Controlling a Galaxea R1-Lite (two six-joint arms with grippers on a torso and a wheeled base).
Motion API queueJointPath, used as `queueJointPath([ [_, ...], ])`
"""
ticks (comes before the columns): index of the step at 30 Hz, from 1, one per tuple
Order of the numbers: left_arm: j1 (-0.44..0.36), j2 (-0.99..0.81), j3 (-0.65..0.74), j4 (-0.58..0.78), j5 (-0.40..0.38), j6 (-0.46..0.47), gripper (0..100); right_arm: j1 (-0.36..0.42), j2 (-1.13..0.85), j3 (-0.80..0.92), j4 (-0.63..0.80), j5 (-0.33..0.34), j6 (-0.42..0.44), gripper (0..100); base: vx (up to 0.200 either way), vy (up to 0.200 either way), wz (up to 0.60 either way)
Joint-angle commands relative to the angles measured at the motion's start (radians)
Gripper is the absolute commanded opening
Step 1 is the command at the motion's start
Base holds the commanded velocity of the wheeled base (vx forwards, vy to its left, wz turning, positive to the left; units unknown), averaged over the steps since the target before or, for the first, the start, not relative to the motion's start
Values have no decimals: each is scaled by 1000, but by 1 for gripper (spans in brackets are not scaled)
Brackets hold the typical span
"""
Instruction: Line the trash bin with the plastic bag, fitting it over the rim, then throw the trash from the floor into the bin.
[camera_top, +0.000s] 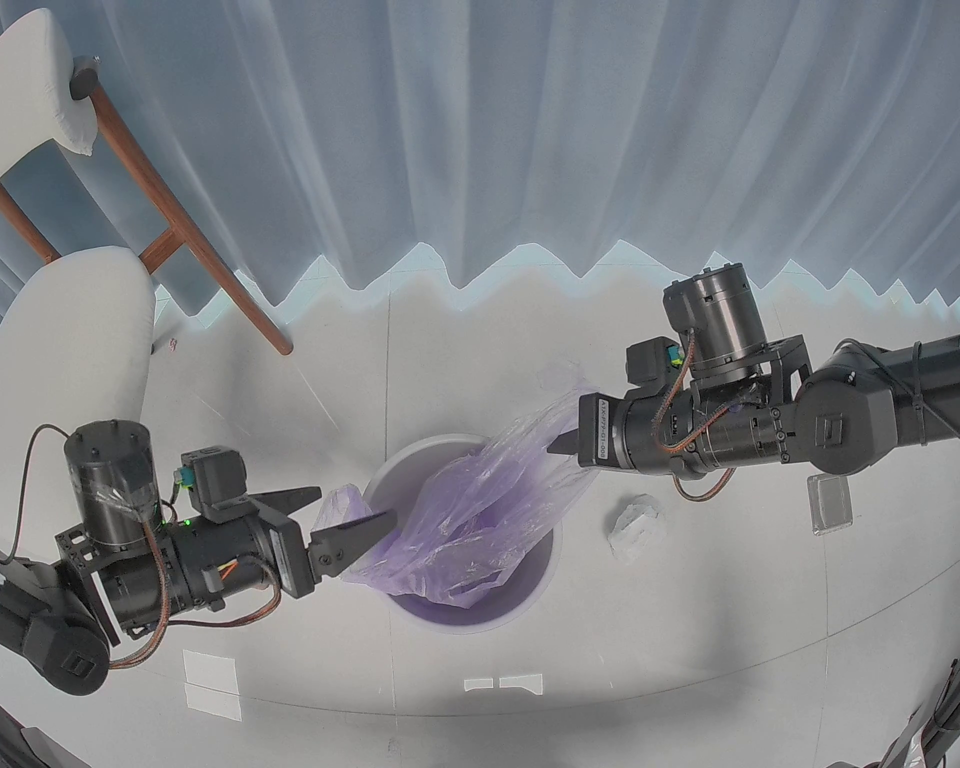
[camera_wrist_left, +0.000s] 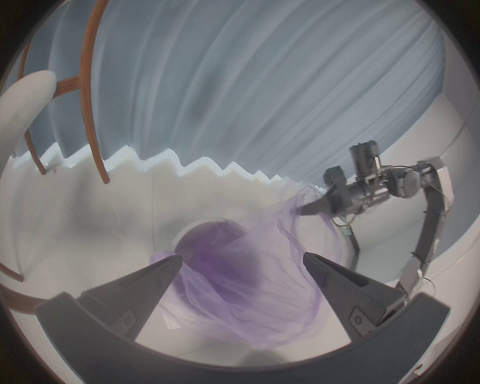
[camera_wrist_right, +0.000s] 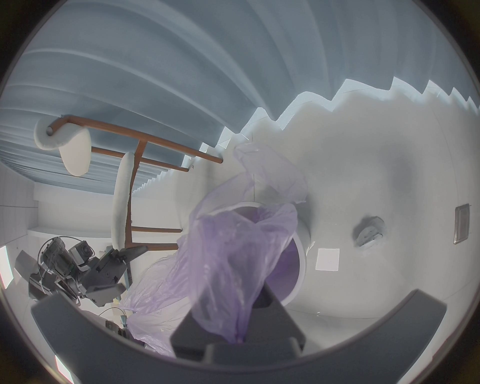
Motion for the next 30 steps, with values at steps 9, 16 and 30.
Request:
queueJointPath([
  [9, 58, 13, 147, -26, -213, 98, 100, -31, -1, 206, -270, 79, -141, 0, 0, 0, 0],
  [16, 219, 245, 103, -379, -383, 271, 100, -34, -4, 259, -324, 88, -157, 0, 0, 0, 0],
  [30, 262, 354, 200, -479, -612, 337, 100, -54, 5, 262, -339, 88, -152, 0, 0, 0, 0],
])
